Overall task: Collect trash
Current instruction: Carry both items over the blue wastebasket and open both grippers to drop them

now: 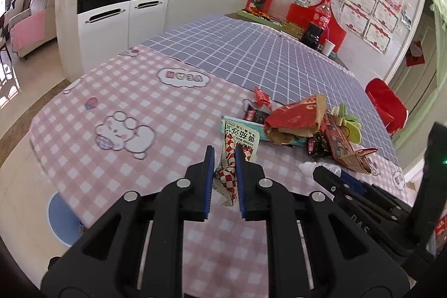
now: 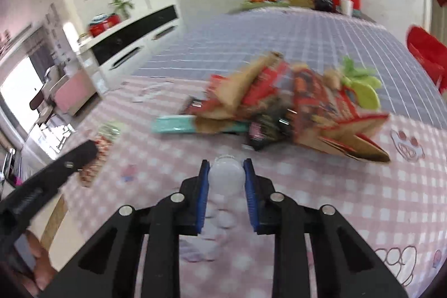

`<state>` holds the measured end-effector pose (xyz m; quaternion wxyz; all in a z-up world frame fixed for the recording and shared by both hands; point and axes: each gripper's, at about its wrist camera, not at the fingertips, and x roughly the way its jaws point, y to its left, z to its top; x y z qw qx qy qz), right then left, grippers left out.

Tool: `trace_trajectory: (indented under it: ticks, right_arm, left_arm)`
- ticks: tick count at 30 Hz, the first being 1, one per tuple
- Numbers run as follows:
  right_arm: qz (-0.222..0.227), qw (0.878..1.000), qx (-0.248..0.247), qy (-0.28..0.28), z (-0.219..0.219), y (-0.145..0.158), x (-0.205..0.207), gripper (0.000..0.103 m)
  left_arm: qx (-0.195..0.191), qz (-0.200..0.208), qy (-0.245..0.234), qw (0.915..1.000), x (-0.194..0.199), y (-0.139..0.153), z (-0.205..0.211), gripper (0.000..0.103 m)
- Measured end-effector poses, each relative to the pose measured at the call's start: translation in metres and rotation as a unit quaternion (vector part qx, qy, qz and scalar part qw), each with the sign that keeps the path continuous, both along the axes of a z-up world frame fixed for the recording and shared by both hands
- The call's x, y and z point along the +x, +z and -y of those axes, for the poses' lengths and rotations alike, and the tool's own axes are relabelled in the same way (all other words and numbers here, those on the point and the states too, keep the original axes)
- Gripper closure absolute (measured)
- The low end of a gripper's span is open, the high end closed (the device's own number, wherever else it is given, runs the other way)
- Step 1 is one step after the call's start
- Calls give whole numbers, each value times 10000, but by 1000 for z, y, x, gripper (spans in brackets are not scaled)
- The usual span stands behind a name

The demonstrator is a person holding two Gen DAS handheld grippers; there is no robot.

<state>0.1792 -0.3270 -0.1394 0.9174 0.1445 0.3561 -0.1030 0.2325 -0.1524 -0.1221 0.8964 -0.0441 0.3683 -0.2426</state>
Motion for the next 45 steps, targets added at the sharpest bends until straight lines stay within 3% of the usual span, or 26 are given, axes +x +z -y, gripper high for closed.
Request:
trace_trajectory:
  ticks: [9, 17, 22, 31, 41, 44, 45]
  right_arm:
    - [226, 9968, 42, 765, -74, 19, 30, 79]
    - [311, 9833, 131, 1789, -174, 27, 69, 79]
    - [290, 9681, 266, 2473, -240, 26, 92, 79]
    - [41, 9358, 424, 3500, -358, 3, 134, 79]
    - [-340, 9241, 325, 3792, -423, -40, 171, 79]
    - [-411, 9234, 304, 3805, -432, -51, 179, 79]
    - [-420, 9238, 291, 3794, -434, -54, 180, 79]
  left_arm:
    - [-165, -8, 495, 9986, 5, 0, -65, 88]
    - [-215, -48, 1294, 9913, 18, -5, -161, 88]
    - [-167, -96, 1917, 9813, 24, -12, -226, 88]
    - [334, -301, 2875, 9567, 38, -41, -315, 88]
    - [441, -815, 3268, 9406, 65, -88, -367, 87]
    - [339, -959, 3298, 9385, 74, -95, -378, 78]
    - [357, -974, 3321, 9375, 75, -97, -379, 69]
